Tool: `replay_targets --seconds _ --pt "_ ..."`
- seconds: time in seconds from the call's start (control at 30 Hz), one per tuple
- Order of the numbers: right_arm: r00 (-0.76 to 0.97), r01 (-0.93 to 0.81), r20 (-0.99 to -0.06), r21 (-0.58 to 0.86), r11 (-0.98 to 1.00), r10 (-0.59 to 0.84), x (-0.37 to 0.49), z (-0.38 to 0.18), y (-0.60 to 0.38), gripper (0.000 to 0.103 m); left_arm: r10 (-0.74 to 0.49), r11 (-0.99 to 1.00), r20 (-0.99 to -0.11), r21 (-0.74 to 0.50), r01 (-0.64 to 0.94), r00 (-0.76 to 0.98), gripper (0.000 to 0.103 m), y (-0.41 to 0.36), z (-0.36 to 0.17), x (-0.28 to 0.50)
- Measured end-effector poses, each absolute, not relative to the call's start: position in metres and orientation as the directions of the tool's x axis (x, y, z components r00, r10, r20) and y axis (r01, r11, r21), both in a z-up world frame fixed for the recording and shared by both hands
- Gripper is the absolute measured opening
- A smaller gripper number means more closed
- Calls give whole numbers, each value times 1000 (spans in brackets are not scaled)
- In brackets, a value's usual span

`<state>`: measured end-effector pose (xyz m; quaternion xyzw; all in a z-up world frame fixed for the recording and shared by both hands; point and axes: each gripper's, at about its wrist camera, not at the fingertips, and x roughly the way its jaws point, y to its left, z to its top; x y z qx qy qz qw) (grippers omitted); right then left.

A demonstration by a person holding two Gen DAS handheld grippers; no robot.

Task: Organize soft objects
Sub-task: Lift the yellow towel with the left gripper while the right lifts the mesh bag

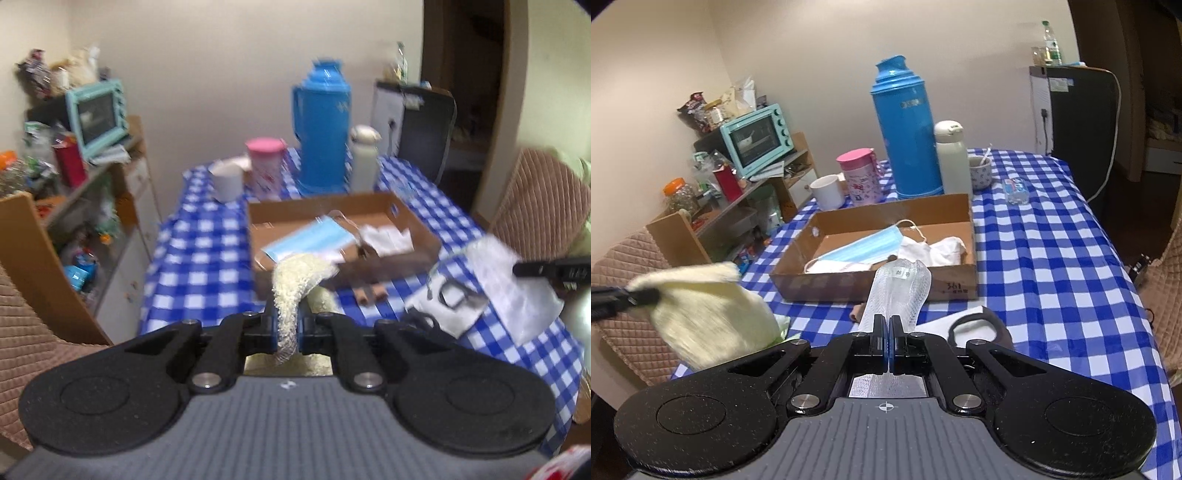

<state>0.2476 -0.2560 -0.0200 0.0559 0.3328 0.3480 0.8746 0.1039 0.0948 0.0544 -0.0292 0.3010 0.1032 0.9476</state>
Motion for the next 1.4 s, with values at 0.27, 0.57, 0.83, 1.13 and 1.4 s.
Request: replay_targets --seconds 0.27,0.57,0.83,1.13,1.4 --pt "504 -618 -526 333 712 685 245 -17 -247 1 241 959 -523 -4 -285 817 9 108 93 53" --pt "475 -634 -534 344 693 699 241 -19 -243 1 232 938 -693 -26 -345 683 9 109 21 53" --pt "471 -624 -552 343 702 688 239 -22 -249 1 154 929 -838 -58 -365 524 12 104 -64 47" --pt "423 -649 -577 345 678 699 234 -31 -238 1 238 914 -860 41 -403 452 62 107 -86 50" --pt "389 -650 -607 352 673 693 235 -42 -229 1 213 917 -868 18 -400 449 76 121 -107 75"
